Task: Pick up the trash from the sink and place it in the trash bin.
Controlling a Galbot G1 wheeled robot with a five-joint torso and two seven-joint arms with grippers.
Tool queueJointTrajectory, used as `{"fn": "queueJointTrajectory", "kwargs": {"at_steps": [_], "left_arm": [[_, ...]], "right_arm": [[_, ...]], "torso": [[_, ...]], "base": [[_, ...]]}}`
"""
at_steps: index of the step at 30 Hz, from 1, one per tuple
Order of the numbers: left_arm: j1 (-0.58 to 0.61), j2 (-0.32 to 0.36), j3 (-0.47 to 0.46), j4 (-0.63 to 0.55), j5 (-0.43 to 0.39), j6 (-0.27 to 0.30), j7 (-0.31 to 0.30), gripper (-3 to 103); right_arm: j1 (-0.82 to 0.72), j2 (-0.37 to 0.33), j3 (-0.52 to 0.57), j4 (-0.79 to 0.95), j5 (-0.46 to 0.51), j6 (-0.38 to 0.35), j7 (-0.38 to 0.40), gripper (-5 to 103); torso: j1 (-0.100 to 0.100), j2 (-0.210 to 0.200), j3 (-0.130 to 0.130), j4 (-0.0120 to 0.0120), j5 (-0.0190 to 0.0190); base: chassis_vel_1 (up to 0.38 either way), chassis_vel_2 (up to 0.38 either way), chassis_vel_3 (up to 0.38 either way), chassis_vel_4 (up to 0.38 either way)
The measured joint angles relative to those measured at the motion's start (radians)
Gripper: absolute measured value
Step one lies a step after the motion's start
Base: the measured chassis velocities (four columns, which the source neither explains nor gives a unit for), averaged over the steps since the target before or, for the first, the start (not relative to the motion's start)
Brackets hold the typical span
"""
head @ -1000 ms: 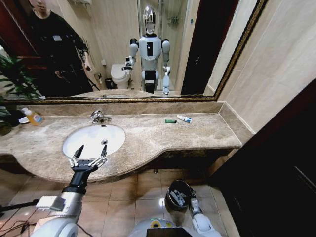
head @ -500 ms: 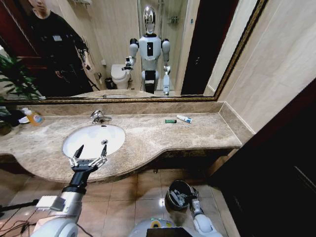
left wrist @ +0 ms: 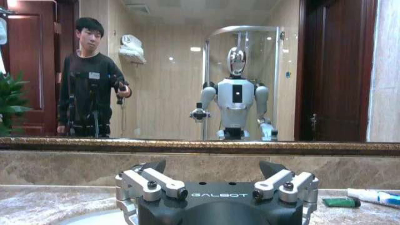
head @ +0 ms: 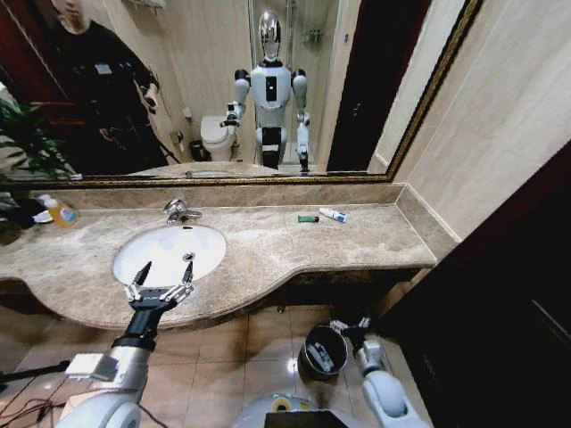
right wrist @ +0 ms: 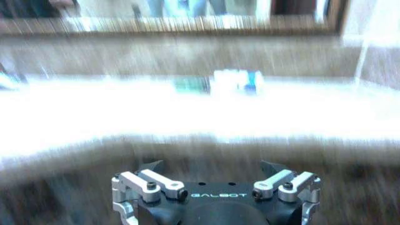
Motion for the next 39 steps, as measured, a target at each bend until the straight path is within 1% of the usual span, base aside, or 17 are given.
{"fn": "queueJointTrajectory", "kwargs": {"at_steps": [4,6,7,13,16,17,18,19,20,21,23,29,30,33,34,36,39], "left_arm": [[0.0,0.0,0.0,0.0,0.0,0.0,0.0,100],[0.0,0.0,0.0,0.0,0.0,0.0,0.0,100],[0.0,0.0,0.0,0.0,0.0,0.0,0.0,100],[0.0,0.0,0.0,0.0,0.0,0.0,0.0,100],[0.0,0.0,0.0,0.0,0.0,0.0,0.0,100],[0.0,0.0,0.0,0.0,0.0,0.0,0.0,100],[0.0,0.0,0.0,0.0,0.0,0.0,0.0,100],[0.0,0.0,0.0,0.0,0.0,0.0,0.0,100],[0.0,0.0,0.0,0.0,0.0,0.0,0.0,100],[0.0,0.0,0.0,0.0,0.0,0.0,0.0,100],[0.0,0.0,0.0,0.0,0.0,0.0,0.0,100],[0.0,0.0,0.0,0.0,0.0,0.0,0.0,100],[0.0,0.0,0.0,0.0,0.0,0.0,0.0,100],[0.0,0.0,0.0,0.0,0.0,0.0,0.0,100],[0.0,0.0,0.0,0.0,0.0,0.0,0.0,100],[0.0,0.0,0.0,0.0,0.0,0.0,0.0,100],[0.0,0.0,0.0,0.0,0.0,0.0,0.0,100]], "right_arm": [[0.1,-0.082,-0.016,0.102,0.087,-0.085,0.018,100],[0.119,-0.092,-0.019,0.098,0.096,-0.092,0.018,100],[0.191,-0.135,-0.031,0.056,0.11,-0.103,0.016,100],[0.369,-0.211,-0.054,-0.073,0.148,-0.109,-0.033,100],[0.515,-0.268,-0.071,-0.225,0.224,-0.096,-0.146,100],[0.515,-0.268,-0.071,-0.225,0.224,-0.096,-0.146,100],[0.546,-0.279,-0.076,-0.268,0.244,-0.087,-0.187,100],[0.62,-0.299,-0.089,-0.37,0.285,-0.065,-0.278,100],[0.665,-0.307,-0.095,-0.431,0.298,-0.057,-0.322,100],[0.665,-0.307,-0.095,-0.431,0.298,-0.057,-0.322,100],[0.796,-0.314,-0.113,-0.59,0.304,-0.044,-0.427,100],[0.968,-0.308,-0.174,-0.774,0.305,-0.038,-0.519,100],[1.026,-0.296,-0.199,-0.851,0.299,-0.035,-0.567,100],[1.123,-0.271,-0.225,-0.995,0.256,-0.017,-0.682,100],[1.123,-0.271,-0.225,-0.995,0.256,-0.017,-0.682,100],[1.204,-0.247,-0.231,-1.094,0.206,-0.008,-0.752,100],[1.266,-0.226,-0.237,-1.166,0.175,-0.002,-0.781,100]], "torso": [[0.0,0.0,0.0,0.0,0.0002],[0.0,0.0,0.0,0.0001,0.0001],[0.0,0.0,0.0,0.0003,0.0003],[0.0,0.0,0.0,0.0002,0.0004],[0.0,0.0,0.0,0.0002,0.0003],[0.0,0.0,0.0,0.0002,0.0003],[0.0,0.0,0.0,0.0002,0.0004],[0.0,0.0,0.0,0.0001,0.0008],[0.0,0.0,0.0,0.0001,0.0008],[0.0,0.0,0.0,0.0001,0.0008],[0.0,0.0,0.0,0.0,0.0006],[0.0,0.0,0.0,0.0002,0.0001],[0.0,0.0,0.0,0.0001,0.0002],[0.0,0.0,0.0,0.0002,0.0007],[0.0,0.0,0.0,0.0002,0.0007],[0.0,0.0,0.0,0.0,0.0001],[0.0,0.0,0.0,0.0003,0.0]], "base": [[0.0,0.0,0.0,0.0],[0.0,0.0,0.0,0.0],[0.0,0.0,0.0,0.0],[0.0,0.0,0.0,0.0],[0.0,0.0,0.0,0.0],[0.0,0.0,0.0,0.0],[0.0,0.0,0.0,0.0],[0.0,0.0,0.0,0.0],[0.0,0.0,0.0,0.0],[0.0,0.0,0.0,0.0],[0.0,0.0,0.0,0.0],[0.0,0.0,0.0,0.0],[0.0,0.0,0.0,0.0],[0.0,0.0,0.0,0.0],[0.0,0.0,0.0,0.0],[0.0,0.0,0.0,0.0],[0.0,0.0,0.0,0.0]]}}
